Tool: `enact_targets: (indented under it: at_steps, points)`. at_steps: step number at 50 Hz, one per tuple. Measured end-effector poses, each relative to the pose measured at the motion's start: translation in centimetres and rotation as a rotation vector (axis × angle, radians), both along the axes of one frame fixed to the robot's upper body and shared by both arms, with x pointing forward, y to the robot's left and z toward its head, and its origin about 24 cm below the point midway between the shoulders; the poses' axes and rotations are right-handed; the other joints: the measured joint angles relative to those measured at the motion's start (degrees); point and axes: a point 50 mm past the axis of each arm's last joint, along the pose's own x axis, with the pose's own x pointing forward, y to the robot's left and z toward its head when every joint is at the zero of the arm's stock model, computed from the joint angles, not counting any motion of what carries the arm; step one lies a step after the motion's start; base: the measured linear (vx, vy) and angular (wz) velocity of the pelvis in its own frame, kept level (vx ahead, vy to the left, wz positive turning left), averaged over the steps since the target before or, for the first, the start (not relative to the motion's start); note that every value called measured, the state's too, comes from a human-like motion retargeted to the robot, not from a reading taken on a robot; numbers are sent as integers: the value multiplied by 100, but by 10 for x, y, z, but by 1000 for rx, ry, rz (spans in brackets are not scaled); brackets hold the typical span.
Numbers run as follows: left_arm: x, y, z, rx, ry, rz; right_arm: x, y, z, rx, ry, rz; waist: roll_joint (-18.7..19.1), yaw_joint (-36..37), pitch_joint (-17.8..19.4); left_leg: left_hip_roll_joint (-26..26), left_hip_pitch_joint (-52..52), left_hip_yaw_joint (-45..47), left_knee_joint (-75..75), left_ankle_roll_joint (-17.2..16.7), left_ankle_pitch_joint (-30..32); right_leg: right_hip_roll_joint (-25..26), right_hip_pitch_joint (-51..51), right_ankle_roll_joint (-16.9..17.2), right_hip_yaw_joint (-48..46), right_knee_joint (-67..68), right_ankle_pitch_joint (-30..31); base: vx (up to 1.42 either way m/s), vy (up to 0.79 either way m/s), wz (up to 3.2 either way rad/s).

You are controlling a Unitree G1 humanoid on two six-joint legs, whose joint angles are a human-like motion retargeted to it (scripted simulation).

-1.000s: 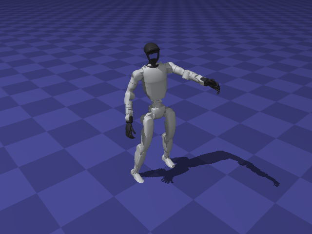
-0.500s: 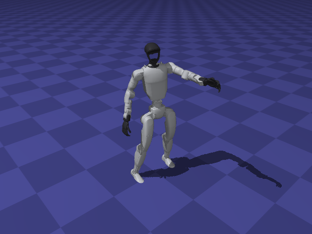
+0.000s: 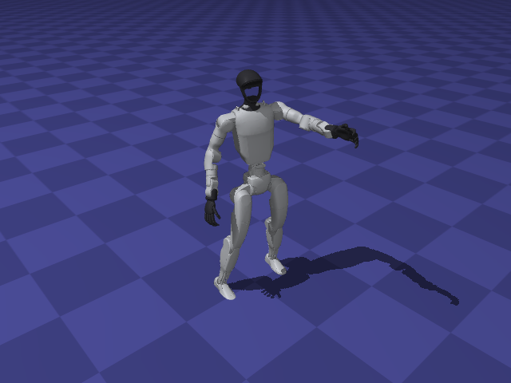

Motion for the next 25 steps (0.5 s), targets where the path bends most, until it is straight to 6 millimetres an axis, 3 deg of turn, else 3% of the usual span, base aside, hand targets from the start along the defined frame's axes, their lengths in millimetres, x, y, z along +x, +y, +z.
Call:
enact_targets:
  at_steps: [5, 10, 17, 25]
  points:
    - [-9, -23, 3, -69, -100, -149, -13, 3, -5, 4, 41, -32, -42, 130, 19, -2, -17, -71, 1, -14, 8, -12, 43, 2, -80, -28, 5, 0, 0, 0]
    - [-33, -48, 2, -145, -188, -334, -28, 8, -11, 11, 81, -72, -97, 377, 72, 3, -14, -106, -15, -26, 16, -12, 71, 2, -118, -51, 13, 0, 0, 0]
    - [-83, -66, -2, -146, -285, -527, -43, 14, -15, 21, 124, -80, -176, 927, 226, 12, 48, -109, -65, -32, 24, -4, 105, -4, -108, -50, 15, 0, 0, 0]
    - [-144, -70, -11, -114, -345, -636, -42, 15, -14, 19, 98, -85, -213, 1486, 405, -5, 75, -245, -98, -63, 42, -32, 195, 6, -234, -48, 3, 0, 0, 9]
